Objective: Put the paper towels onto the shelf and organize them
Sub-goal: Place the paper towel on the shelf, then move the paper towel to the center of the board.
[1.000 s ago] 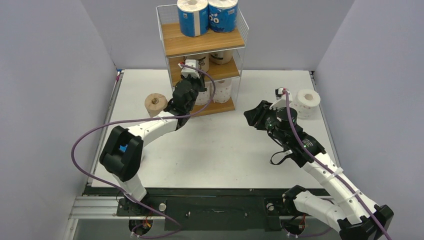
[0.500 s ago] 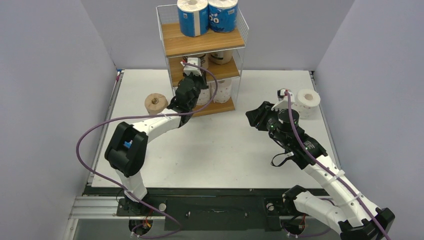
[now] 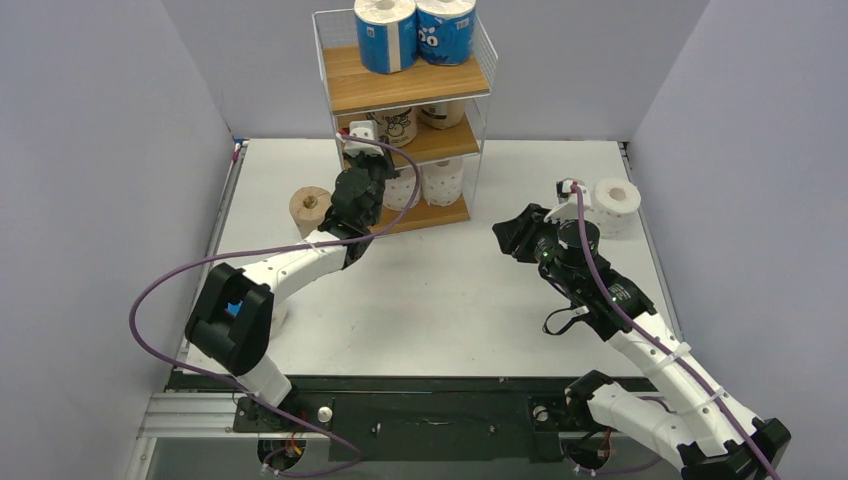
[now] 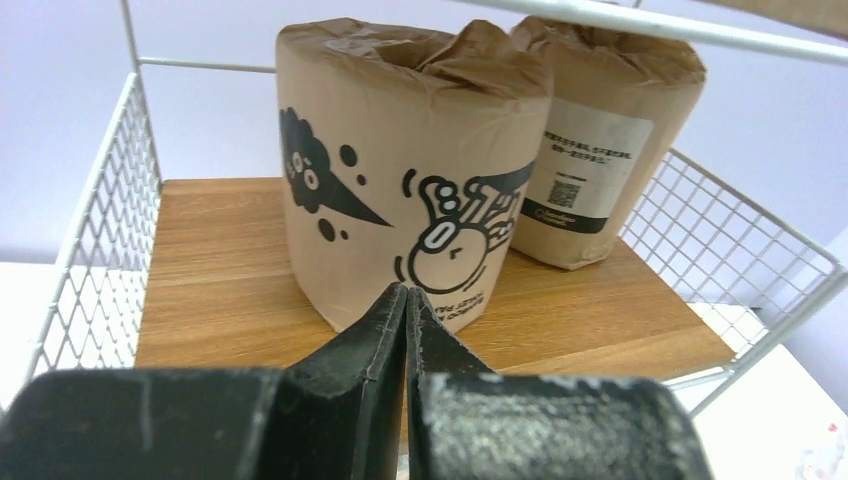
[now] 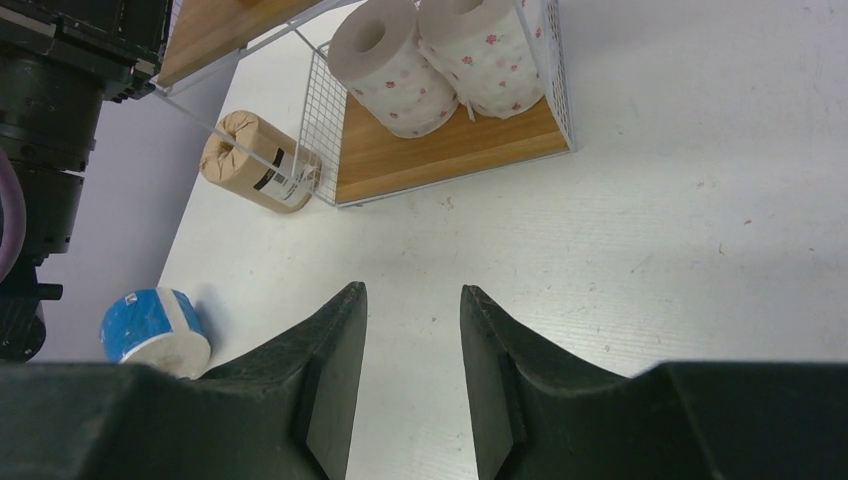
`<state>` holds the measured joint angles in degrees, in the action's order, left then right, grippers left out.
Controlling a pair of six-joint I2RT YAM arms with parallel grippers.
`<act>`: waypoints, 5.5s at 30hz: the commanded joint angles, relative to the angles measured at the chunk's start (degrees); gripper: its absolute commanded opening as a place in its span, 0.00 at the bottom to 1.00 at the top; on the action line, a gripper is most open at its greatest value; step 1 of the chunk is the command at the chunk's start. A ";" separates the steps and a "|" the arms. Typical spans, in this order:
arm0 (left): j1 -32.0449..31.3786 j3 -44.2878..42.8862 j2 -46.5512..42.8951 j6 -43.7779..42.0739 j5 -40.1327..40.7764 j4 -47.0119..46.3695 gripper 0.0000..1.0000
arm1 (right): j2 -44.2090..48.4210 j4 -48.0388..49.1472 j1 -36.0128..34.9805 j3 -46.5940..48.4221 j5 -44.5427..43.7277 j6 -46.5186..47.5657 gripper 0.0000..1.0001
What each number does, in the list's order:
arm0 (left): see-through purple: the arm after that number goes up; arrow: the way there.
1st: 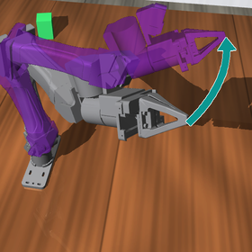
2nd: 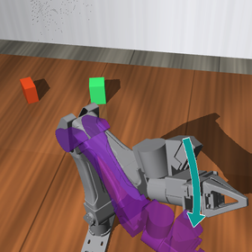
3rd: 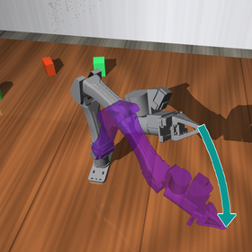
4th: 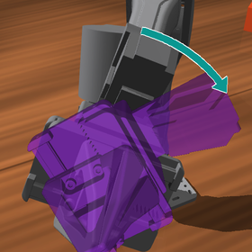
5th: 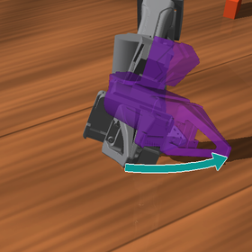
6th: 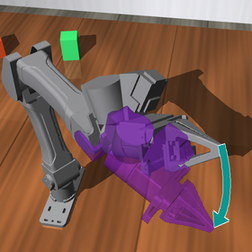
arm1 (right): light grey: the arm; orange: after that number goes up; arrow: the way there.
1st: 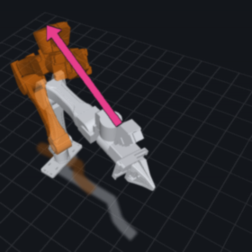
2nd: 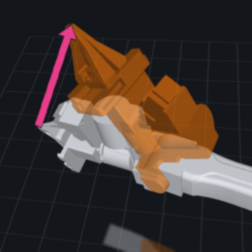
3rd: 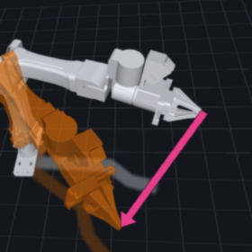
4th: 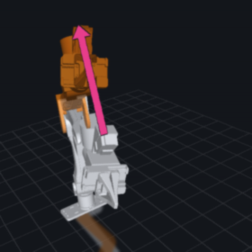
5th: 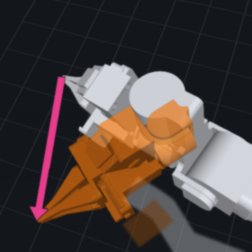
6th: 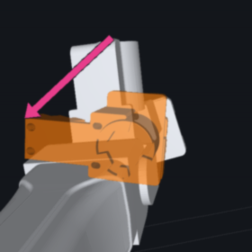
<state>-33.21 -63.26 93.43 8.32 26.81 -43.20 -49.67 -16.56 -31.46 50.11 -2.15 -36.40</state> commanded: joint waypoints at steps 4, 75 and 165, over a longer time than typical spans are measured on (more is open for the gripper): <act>0.46 -4.47 1.84 -3.28 5.05 -1.92 0.02 | 1.36 2.08 0.02 -0.01 -0.79 0.90 0.36; -11.66 7.74 -23.66 -2.60 3.47 18.04 0.84 | 2.84 -0.50 -0.16 -1.99 -1.90 -0.06 0.38; 28.97 -0.57 -20.88 36.29 -13.52 69.74 0.42 | 3.39 -6.03 0.09 -8.99 -7.22 1.62 0.62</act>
<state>-0.97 -64.51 83.13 45.43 11.81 24.51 -46.37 -23.27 -31.53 39.46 -8.27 -35.27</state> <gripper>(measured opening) 0.422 0.622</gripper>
